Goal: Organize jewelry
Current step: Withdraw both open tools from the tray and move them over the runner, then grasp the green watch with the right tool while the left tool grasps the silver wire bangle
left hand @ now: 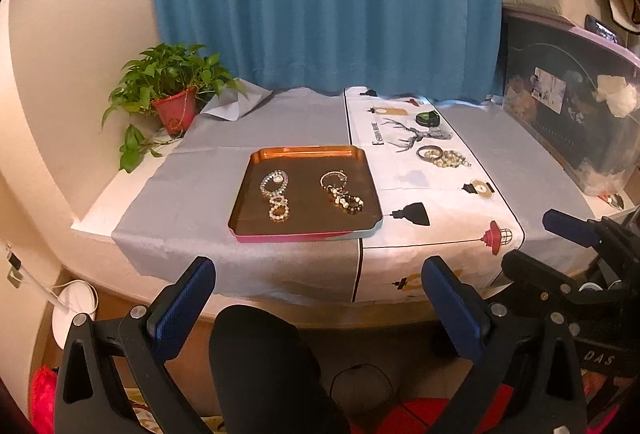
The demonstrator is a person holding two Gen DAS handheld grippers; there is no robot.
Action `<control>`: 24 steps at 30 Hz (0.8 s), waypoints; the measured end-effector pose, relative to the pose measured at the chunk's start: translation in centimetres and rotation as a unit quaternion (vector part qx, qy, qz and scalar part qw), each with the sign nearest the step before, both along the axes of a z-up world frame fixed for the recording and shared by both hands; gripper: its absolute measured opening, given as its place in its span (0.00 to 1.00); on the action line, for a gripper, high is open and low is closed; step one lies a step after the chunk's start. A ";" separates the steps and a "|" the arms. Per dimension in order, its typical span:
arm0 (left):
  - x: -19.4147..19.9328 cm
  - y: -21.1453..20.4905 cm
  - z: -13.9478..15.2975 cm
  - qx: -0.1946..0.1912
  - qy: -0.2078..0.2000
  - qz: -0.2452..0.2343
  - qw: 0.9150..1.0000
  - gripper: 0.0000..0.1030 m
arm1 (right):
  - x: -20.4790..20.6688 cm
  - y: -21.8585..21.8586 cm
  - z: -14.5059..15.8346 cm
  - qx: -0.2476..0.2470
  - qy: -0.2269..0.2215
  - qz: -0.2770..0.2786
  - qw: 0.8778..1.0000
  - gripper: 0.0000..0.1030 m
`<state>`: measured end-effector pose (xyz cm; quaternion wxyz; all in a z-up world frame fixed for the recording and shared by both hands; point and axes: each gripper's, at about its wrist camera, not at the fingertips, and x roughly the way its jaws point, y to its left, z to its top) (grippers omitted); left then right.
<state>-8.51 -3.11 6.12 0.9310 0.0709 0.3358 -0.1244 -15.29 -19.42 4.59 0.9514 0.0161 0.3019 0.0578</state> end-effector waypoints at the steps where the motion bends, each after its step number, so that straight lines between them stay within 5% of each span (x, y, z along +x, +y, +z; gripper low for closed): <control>1: 0.2 -0.2 -0.1 0.002 0.001 -0.001 1.000 0.99 | 0.0 -0.4 -0.2 0.001 0.003 -0.003 1.000 0.77; 15: 8.8 -7.2 -1.6 0.023 0.034 -0.029 0.999 0.99 | 4.2 -10.5 -2.6 0.020 0.033 -0.103 0.994 0.77; 24: 18.3 -16.7 -3.9 -0.006 0.084 -0.132 0.988 0.99 | 8.3 -19.9 -4.5 0.009 0.054 -0.179 0.982 0.77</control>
